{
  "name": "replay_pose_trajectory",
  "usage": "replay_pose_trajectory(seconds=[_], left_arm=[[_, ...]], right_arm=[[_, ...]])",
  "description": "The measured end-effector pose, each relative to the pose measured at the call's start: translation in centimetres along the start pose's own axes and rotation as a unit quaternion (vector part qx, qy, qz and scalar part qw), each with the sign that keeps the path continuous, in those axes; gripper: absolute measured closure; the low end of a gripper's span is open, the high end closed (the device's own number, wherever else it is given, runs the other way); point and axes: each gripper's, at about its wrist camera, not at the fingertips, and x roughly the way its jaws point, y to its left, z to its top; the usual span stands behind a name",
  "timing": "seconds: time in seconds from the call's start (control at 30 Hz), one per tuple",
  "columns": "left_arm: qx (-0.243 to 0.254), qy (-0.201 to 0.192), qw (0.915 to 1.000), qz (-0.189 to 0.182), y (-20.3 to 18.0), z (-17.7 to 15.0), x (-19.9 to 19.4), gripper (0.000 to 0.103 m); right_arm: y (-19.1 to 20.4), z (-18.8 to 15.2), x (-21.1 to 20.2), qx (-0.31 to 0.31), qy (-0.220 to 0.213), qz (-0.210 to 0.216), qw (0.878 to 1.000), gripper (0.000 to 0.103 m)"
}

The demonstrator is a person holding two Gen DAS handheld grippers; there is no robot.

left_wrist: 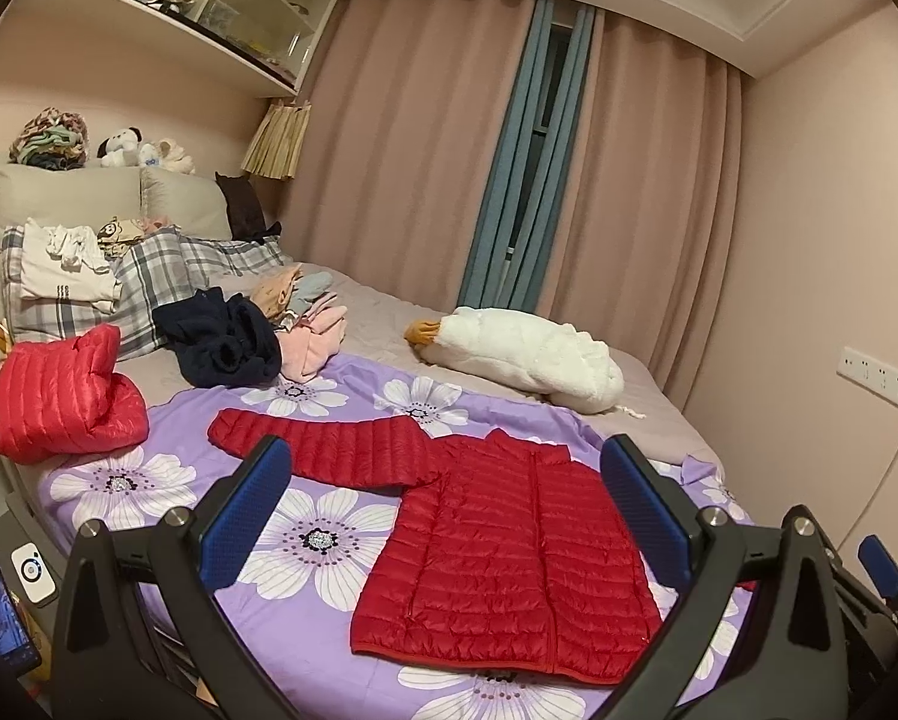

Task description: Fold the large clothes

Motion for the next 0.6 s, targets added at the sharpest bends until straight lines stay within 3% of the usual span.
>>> replay_pose_trajectory(seconds=[0.6], left_arm=[[0.008,0.01,0.9999,-0.008,-0.18,-0.4,0.61,0.0]], right_arm=[[-0.1,-0.21,0.2,0.003,0.0,-0.011,1.0,0.001]])
